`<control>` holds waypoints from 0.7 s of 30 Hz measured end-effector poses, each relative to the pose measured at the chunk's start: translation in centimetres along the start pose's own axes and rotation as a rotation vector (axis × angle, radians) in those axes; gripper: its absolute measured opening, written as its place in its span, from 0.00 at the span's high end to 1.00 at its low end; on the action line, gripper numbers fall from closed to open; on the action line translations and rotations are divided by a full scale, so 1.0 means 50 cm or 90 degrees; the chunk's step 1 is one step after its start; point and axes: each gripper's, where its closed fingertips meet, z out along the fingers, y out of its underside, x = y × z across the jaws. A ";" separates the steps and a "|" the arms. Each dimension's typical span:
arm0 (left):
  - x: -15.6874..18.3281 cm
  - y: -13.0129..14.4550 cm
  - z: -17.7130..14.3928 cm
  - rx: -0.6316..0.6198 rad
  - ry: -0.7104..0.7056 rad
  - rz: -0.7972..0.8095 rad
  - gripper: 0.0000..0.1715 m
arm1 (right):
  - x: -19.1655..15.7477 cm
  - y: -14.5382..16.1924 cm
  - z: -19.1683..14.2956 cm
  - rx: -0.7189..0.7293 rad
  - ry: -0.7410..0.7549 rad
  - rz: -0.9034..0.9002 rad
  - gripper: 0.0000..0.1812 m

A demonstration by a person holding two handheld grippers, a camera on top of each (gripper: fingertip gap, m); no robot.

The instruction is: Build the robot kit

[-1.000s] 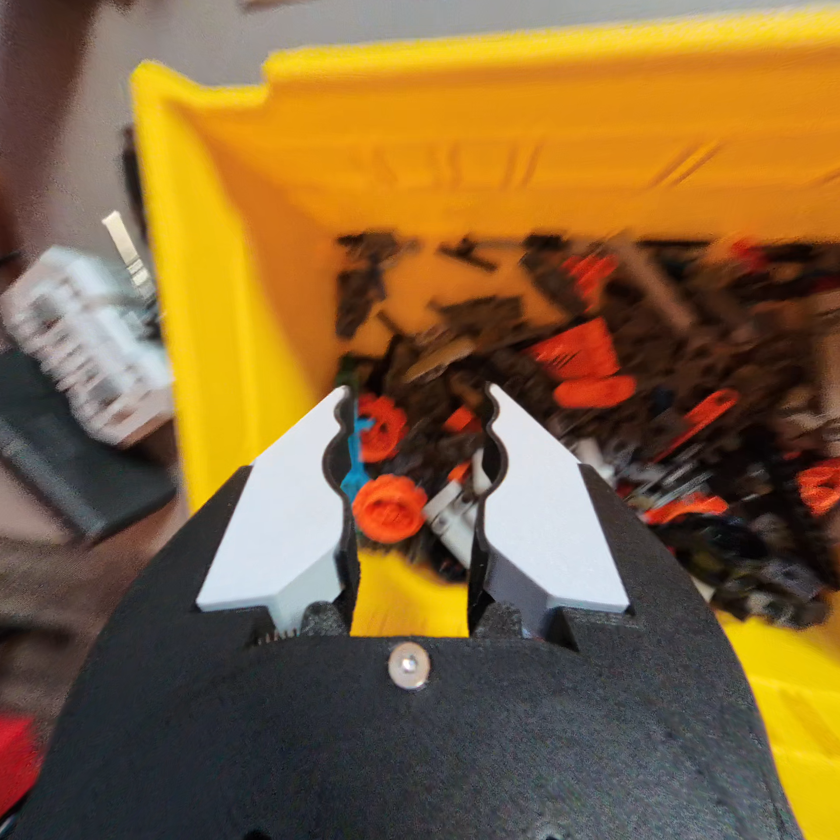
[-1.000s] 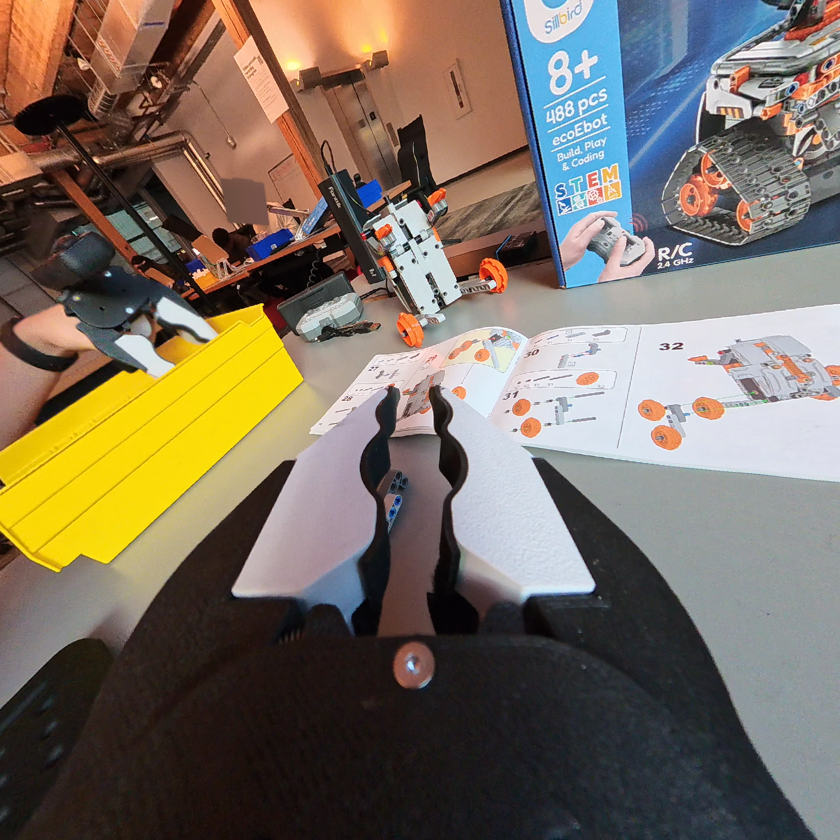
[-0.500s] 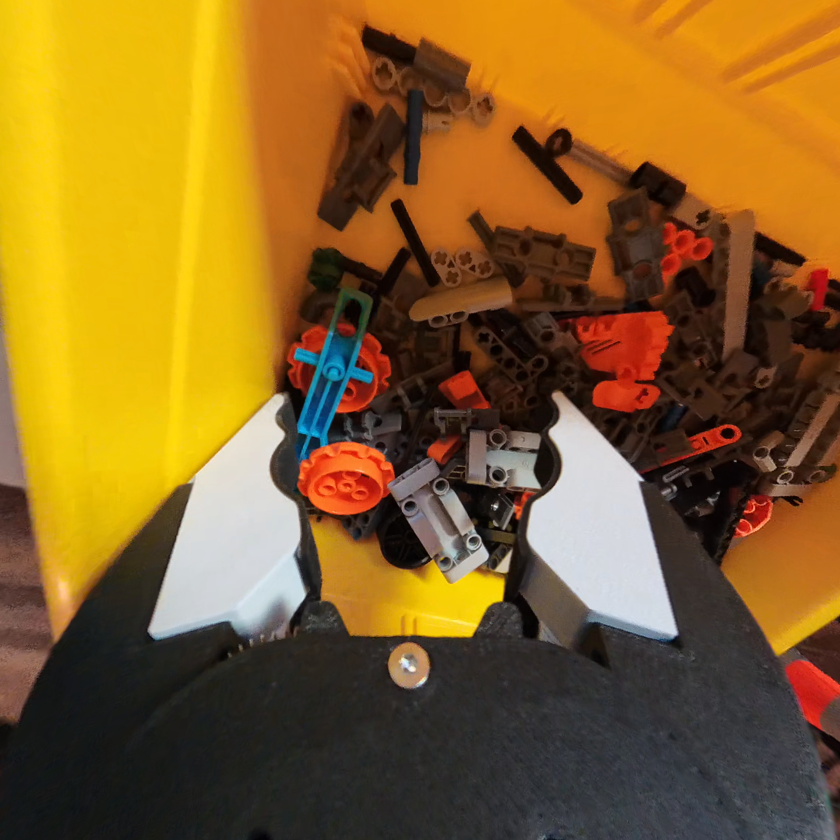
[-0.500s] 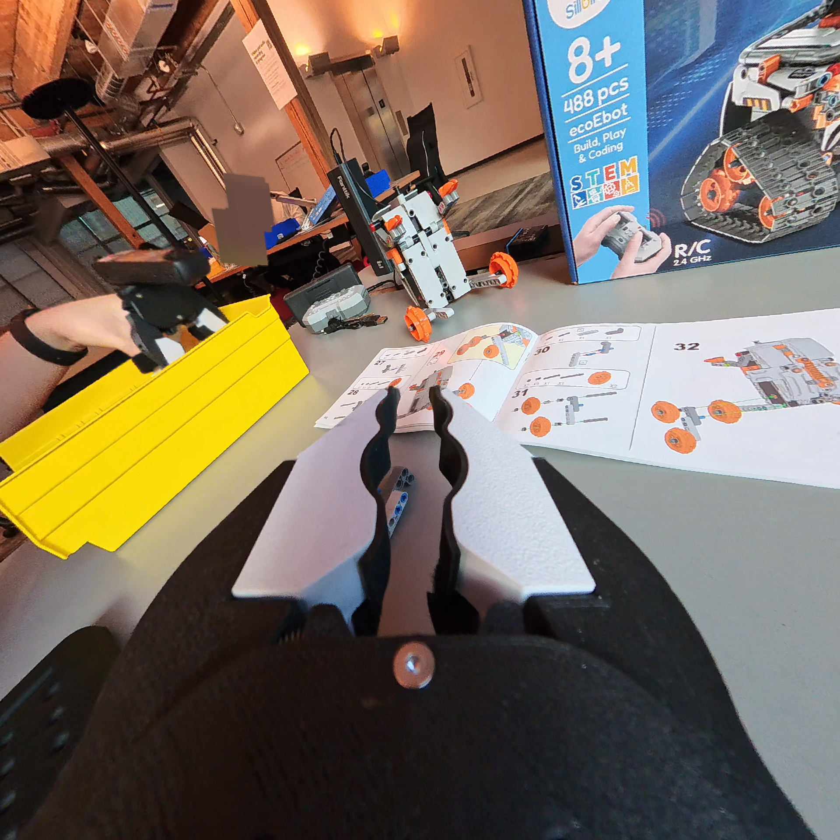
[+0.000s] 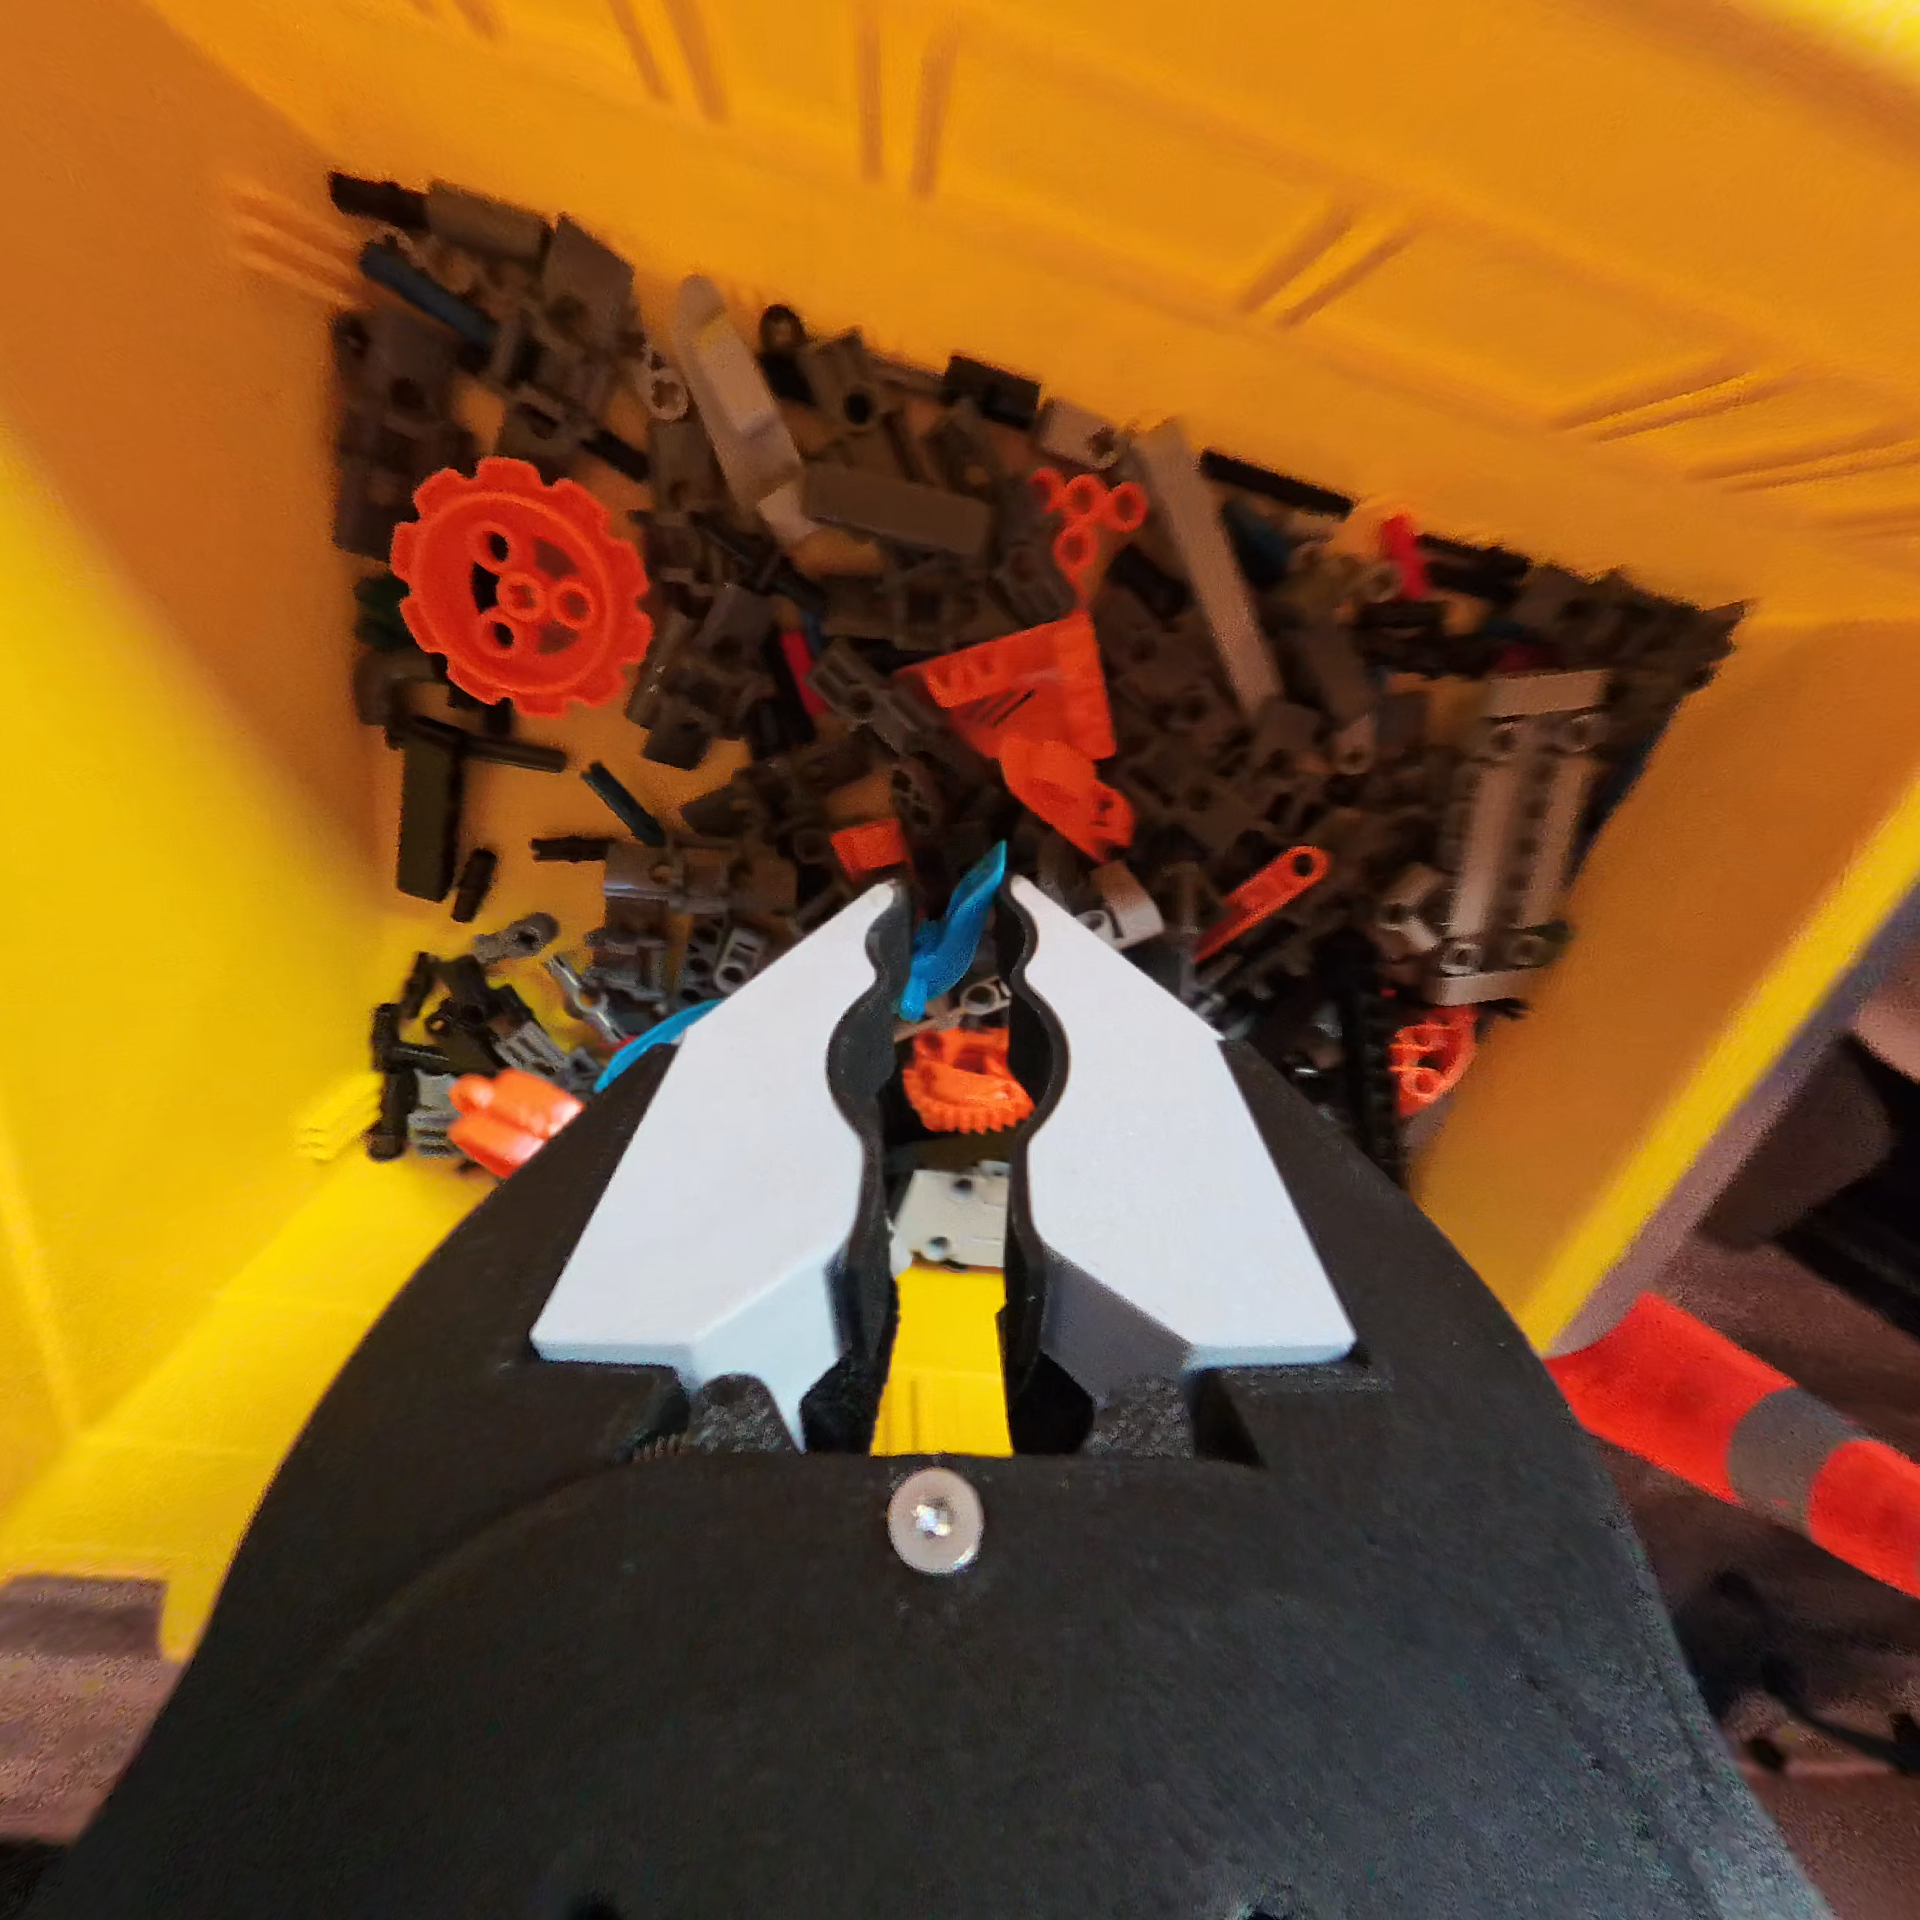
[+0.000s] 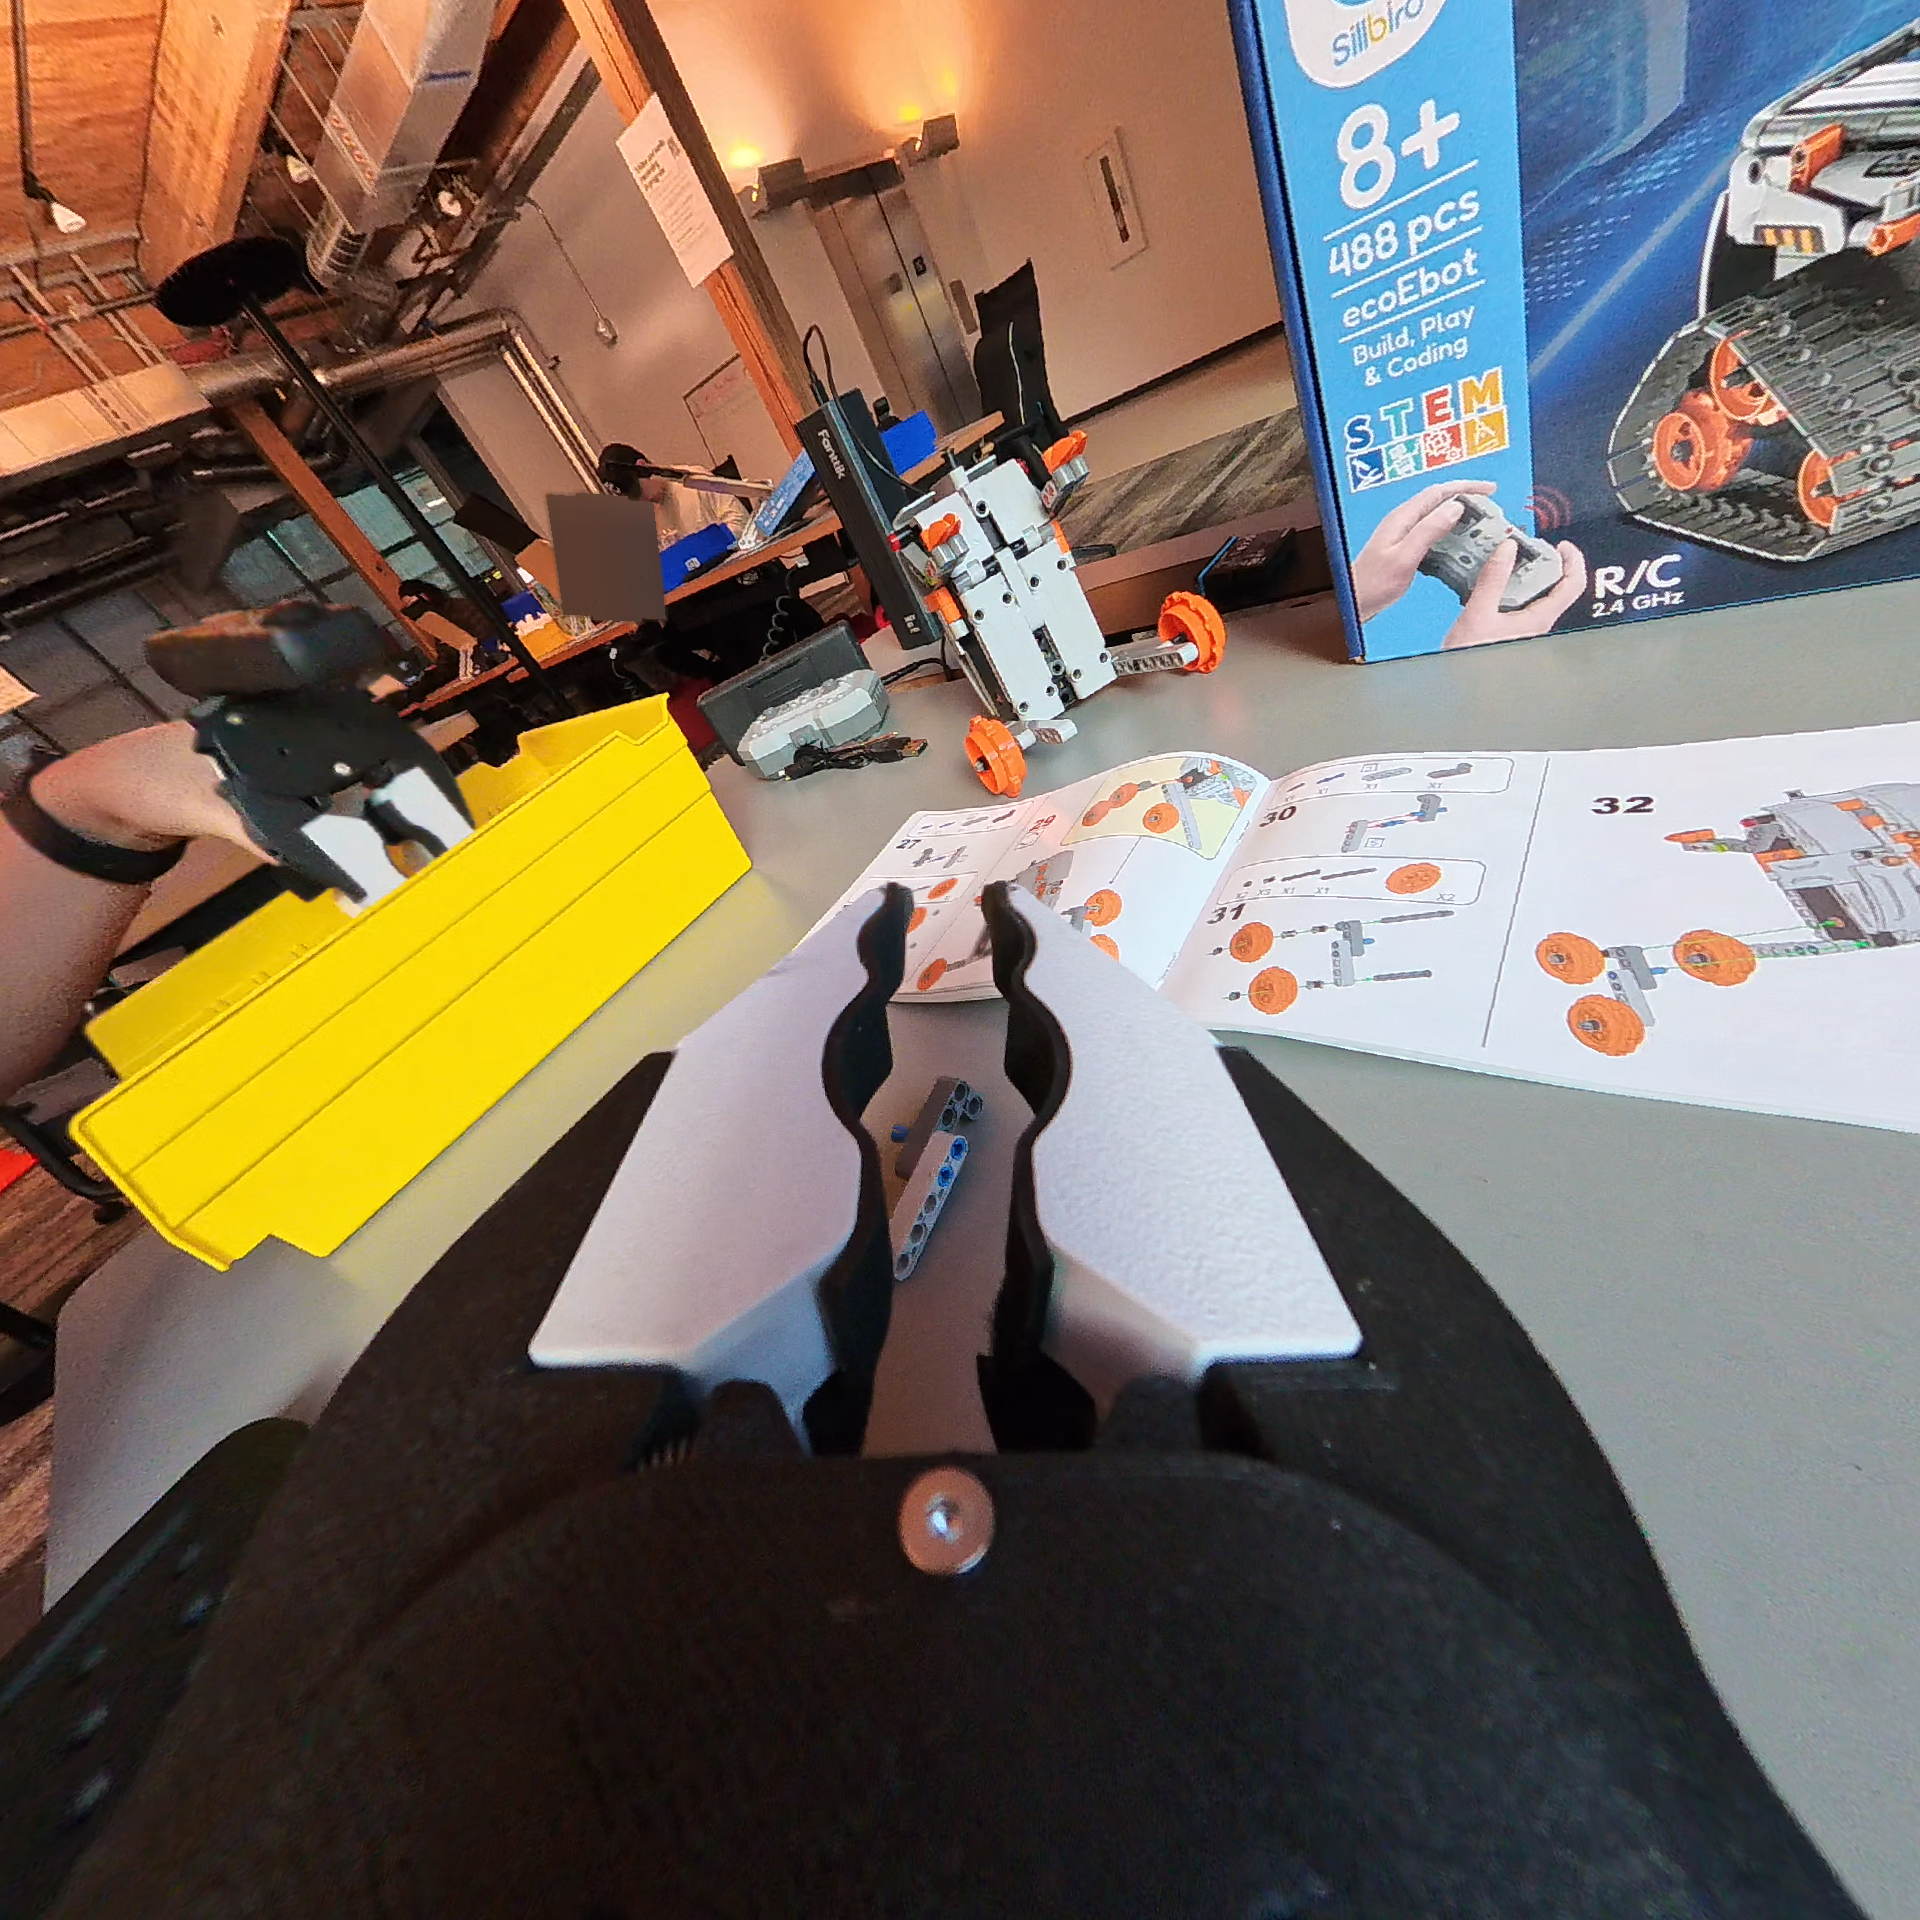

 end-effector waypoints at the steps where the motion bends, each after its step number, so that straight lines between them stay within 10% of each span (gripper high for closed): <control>1: 0.005 -0.002 -0.012 0.013 0.002 -0.011 0.92 | -0.001 0.000 0.000 0.000 -0.002 0.000 0.92; 4: -0.014 0.012 -0.043 0.022 -0.052 -0.014 0.71 | -0.005 -0.001 0.001 0.000 -0.009 0.001 0.92; 15: -0.084 0.072 -0.024 -0.078 -0.075 -0.206 0.56 | -0.009 -0.007 -0.002 0.007 -0.019 0.003 0.92; 21: -0.053 0.035 0.027 -0.097 0.080 -0.254 0.62 | -0.013 -0.005 -0.003 0.005 -0.022 0.000 0.92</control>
